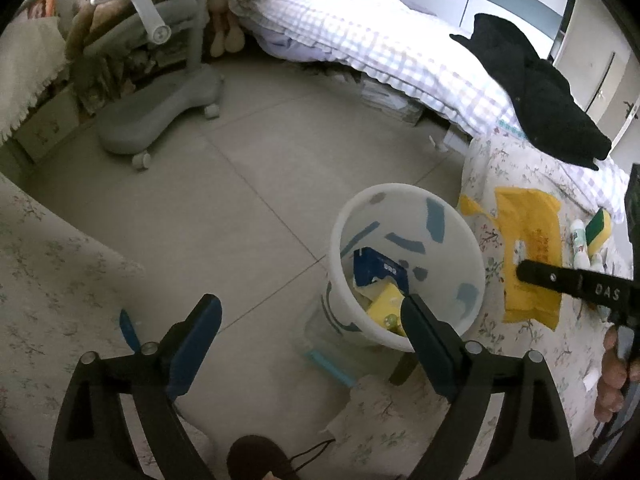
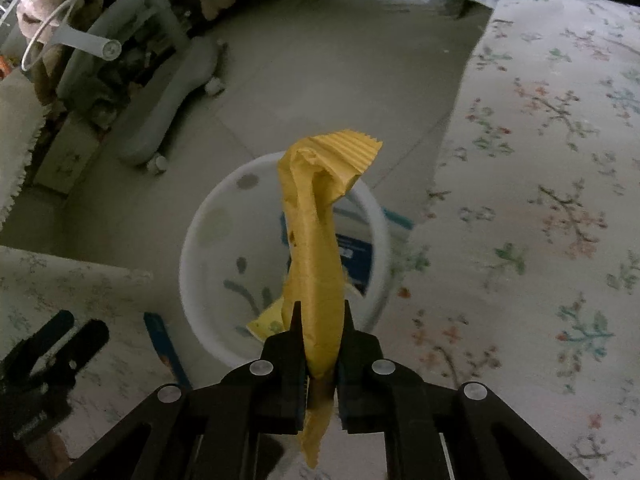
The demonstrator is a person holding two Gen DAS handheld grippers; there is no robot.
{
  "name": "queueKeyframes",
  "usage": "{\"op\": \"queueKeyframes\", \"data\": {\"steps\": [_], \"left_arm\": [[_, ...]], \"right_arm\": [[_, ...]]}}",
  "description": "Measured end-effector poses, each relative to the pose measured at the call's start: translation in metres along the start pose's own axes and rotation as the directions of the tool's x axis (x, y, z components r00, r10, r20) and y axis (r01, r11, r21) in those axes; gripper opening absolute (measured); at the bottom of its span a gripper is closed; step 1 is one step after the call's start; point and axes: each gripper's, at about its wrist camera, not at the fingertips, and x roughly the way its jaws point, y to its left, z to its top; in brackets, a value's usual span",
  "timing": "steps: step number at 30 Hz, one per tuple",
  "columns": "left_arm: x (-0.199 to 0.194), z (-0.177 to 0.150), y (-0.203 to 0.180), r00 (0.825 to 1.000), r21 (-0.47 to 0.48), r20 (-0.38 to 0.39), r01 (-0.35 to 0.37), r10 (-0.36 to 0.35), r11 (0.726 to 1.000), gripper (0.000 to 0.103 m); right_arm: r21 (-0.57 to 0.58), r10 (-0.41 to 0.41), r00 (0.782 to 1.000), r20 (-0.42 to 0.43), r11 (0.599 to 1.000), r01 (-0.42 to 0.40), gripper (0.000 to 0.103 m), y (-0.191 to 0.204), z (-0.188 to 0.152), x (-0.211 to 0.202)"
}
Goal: Collect trash
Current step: 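Drop the bowl into the wastebasket with the left tool while the right tool drops the wrapper, then grasp the white tissue ball on the bed with the right tool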
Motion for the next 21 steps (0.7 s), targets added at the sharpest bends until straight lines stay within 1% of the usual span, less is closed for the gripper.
{"op": "queueKeyframes", "data": {"steps": [1, 2, 4, 5, 10, 14, 17, 19, 21], "left_arm": [[-0.001, 0.0, 0.0, 1.0, 0.002, 0.001, -0.001, 0.001, 1.0, 0.093], [-0.002, 0.0, -0.001, 1.0, 0.006, 0.004, -0.002, 0.002, 1.0, 0.093], [-0.004, -0.001, -0.003, 1.0, 0.012, 0.008, -0.002, 0.002, 1.0, 0.093], [-0.005, -0.001, -0.004, 1.0, 0.017, 0.011, -0.001, 0.001, 1.0, 0.093], [-0.011, -0.002, -0.01, 1.0, 0.03, 0.016, 0.018, -0.019, 0.999, 0.094], [-0.014, -0.005, -0.021, 0.999, 0.051, 0.013, 0.032, -0.032, 0.998, 0.095], [-0.017, -0.008, -0.032, 0.999, 0.066, -0.003, 0.052, -0.052, 0.997, 0.095], [-0.017, -0.011, -0.038, 0.998, 0.072, -0.022, 0.054, -0.052, 0.996, 0.095], [-0.016, -0.014, -0.045, 0.997, 0.08, -0.047, 0.071, -0.067, 0.994, 0.095]], "right_arm": [[-0.004, 0.007, 1.0, 0.004, 1.0, -0.007, 0.013, 0.002, 0.001, 0.001], [-0.006, 0.016, 1.0, 0.005, 1.0, -0.016, 0.017, 0.003, 0.002, 0.002], [0.01, 0.018, 1.0, 0.014, 1.0, -0.018, 0.058, 0.002, 0.004, 0.001], [0.018, 0.016, 0.999, 0.038, 1.0, -0.016, 0.063, 0.002, 0.004, -0.002], [0.008, -0.006, 0.998, 0.06, 1.0, 0.005, 0.064, -0.001, 0.0, -0.017], [0.013, -0.061, 0.997, 0.055, 0.998, 0.06, 0.064, -0.012, -0.008, -0.033], [0.013, -0.116, 0.992, 0.042, 0.993, 0.116, 0.066, -0.023, -0.016, -0.046], [0.005, -0.138, 0.99, 0.036, 0.99, 0.138, 0.069, -0.031, -0.023, -0.056], [0.004, -0.153, 0.988, 0.027, 0.988, 0.153, 0.069, -0.041, -0.031, -0.066]]}}
